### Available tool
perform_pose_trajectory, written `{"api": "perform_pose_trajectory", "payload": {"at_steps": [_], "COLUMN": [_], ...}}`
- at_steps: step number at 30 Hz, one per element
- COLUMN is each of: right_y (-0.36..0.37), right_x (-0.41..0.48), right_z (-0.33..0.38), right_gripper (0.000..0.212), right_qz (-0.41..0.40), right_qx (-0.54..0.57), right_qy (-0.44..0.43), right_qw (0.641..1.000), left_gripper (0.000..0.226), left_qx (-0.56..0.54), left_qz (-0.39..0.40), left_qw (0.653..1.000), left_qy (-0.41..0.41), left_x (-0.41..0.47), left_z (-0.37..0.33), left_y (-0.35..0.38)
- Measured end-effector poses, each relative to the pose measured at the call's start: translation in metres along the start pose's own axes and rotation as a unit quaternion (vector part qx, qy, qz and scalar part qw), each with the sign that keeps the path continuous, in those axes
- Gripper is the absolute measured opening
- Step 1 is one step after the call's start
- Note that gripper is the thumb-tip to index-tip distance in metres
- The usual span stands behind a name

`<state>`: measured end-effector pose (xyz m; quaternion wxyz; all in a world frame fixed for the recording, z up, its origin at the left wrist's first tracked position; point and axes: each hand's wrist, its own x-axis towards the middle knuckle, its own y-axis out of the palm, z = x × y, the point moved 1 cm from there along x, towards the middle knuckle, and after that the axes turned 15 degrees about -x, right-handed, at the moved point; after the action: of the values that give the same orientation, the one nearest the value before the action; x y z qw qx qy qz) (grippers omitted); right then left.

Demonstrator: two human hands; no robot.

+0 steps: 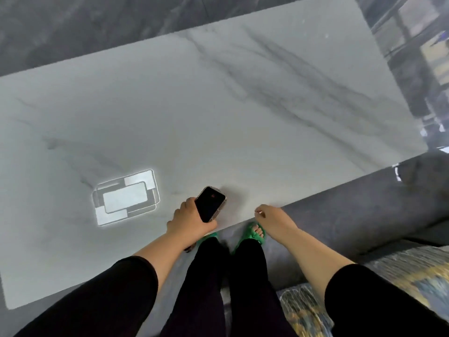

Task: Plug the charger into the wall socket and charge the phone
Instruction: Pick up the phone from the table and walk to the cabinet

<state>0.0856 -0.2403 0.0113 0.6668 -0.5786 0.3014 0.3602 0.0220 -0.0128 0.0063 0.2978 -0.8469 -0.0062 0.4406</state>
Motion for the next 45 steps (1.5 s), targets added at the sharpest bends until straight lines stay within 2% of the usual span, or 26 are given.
{"api": "perform_pose_trajectory", "payload": {"at_steps": [5, 10, 14, 18, 20, 22, 26, 35, 41, 45], "right_y": [0.025, 0.06, 0.087, 0.12, 0.133, 0.136, 0.108, -0.032, -0.078, -0.093], "right_x": [-0.079, -0.147, -0.192, -0.224, -0.232, -0.235, -0.222, -0.16, -0.138, -0.139], "right_z": [-0.052, -0.129, -0.194, -0.259, -0.286, -0.31, -0.349, -0.466, -0.538, -0.587], "right_gripper": [0.02, 0.024, 0.024, 0.021, 0.021, 0.022, 0.021, 0.018, 0.015, 0.019], "right_qz": [-0.029, -0.075, -0.082, -0.066, -0.058, -0.049, -0.079, -0.189, -0.182, -0.155], "right_qx": [0.232, 0.323, 0.497, 0.594, 0.621, 0.632, 0.653, 0.679, 0.673, 0.676], "right_qy": [0.085, 0.183, 0.248, 0.295, 0.311, 0.31, 0.293, 0.262, 0.319, 0.36], "right_qw": [0.969, 0.926, 0.827, 0.745, 0.718, 0.708, 0.694, 0.66, 0.642, 0.624], "left_gripper": [0.093, 0.086, 0.08, 0.061, 0.048, 0.038, 0.042, 0.052, 0.053, 0.05], "left_qx": [-0.042, 0.006, 0.043, 0.052, 0.041, 0.041, 0.069, 0.12, 0.135, 0.135], "left_qz": [0.088, 0.148, 0.171, 0.168, 0.167, 0.167, 0.179, 0.199, 0.228, 0.27], "left_qw": [0.995, 0.988, 0.982, 0.98, 0.98, 0.98, 0.975, 0.963, 0.959, 0.946], "left_qy": [-0.001, 0.031, 0.067, 0.09, 0.096, 0.097, 0.115, 0.135, 0.103, 0.116], "left_x": [-0.048, -0.089, -0.116, -0.138, -0.146, -0.149, -0.146, -0.093, -0.062, -0.057], "left_z": [-0.032, -0.073, -0.115, -0.16, -0.183, -0.207, -0.255, -0.4, -0.51, -0.582], "left_y": [0.015, 0.05, 0.095, 0.153, 0.183, 0.209, 0.245, 0.29, 0.337, 0.382]}}
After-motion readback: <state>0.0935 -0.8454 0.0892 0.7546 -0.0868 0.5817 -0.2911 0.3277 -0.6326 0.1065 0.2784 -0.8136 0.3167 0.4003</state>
